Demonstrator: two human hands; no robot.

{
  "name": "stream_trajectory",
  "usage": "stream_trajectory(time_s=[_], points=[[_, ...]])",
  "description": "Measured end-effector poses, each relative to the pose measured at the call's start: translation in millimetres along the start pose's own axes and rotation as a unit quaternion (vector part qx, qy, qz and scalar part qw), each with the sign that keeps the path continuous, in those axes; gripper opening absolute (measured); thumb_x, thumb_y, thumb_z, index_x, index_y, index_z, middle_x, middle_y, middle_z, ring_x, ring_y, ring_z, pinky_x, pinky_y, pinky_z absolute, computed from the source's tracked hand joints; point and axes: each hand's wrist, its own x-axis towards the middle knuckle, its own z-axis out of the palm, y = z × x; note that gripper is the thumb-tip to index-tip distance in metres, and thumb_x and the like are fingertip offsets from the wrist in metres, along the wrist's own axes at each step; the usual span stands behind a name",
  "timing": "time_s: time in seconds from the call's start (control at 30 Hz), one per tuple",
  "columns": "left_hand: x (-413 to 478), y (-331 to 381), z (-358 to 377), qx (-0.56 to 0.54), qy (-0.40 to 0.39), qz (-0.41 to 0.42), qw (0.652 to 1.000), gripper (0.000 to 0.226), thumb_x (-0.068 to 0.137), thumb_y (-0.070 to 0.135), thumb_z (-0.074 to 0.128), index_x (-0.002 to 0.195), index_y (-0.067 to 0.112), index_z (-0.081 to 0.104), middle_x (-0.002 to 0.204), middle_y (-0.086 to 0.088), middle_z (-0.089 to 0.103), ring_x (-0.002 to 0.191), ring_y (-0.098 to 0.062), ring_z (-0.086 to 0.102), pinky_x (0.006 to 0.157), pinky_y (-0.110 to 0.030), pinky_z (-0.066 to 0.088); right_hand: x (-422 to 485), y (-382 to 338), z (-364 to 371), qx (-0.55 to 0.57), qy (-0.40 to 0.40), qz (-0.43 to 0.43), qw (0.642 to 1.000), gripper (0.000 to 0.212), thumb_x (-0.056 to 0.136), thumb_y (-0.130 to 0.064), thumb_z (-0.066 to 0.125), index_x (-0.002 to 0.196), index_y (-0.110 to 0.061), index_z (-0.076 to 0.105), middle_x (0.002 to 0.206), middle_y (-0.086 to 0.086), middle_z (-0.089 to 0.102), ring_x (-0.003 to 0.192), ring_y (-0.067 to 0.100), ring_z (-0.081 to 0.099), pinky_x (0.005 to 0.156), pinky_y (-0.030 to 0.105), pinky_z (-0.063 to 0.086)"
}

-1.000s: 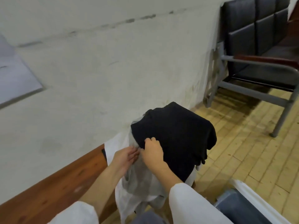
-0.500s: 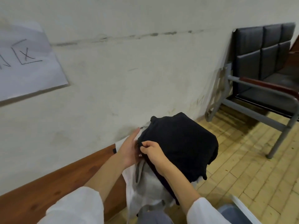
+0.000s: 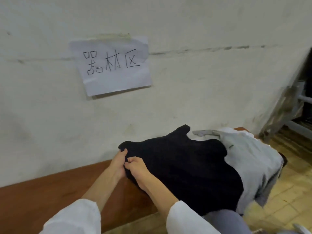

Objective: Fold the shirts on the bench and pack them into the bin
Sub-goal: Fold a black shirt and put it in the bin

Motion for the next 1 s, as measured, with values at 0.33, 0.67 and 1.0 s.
stream_trajectory(time_s=[0.33,0.67,1.0], points=[[36,-4,-187,0.244,0.215,0.095,0.941,0.069,0.09,-0.002,0.044,0.151,0.012,0.015,0.143,-0.021,0.04,0.121,-0.04,0.048,0.095,-0.044,0.045,10,26,75,-0.171,-0.061,-0.005,0.983,0.021,0.093,-0.007,0.051,0.109,-0.015,0.062,0.1,0.0,0.062,0.089,0.011,0.06,0.082,0.026,0.053],[22,-91,-114,0.699,0.117,0.18,0.682,0.065,0.1,0.051,0.018,0.152,0.019,-0.001,0.16,-0.006,-0.008,0.146,-0.026,-0.011,0.117,-0.052,-0.007,32,87,-40,-0.608,0.119,0.008,0.785,0.084,0.086,-0.073,0.029,0.152,-0.027,0.004,0.16,0.002,-0.006,0.146,0.026,-0.012,0.117,0.046,-0.005],[0,-86,-218,0.712,0.186,0.125,0.665,0.077,0.085,0.07,0.003,0.152,0.032,0.006,0.16,0.003,0.001,0.147,-0.023,-0.005,0.111,-0.061,-0.005,-6,118,65,-0.612,0.113,-0.014,0.783,0.088,0.086,-0.076,0.005,0.134,-0.021,0.054,0.144,0.012,0.044,0.133,0.036,0.038,0.11,0.048,0.001]])
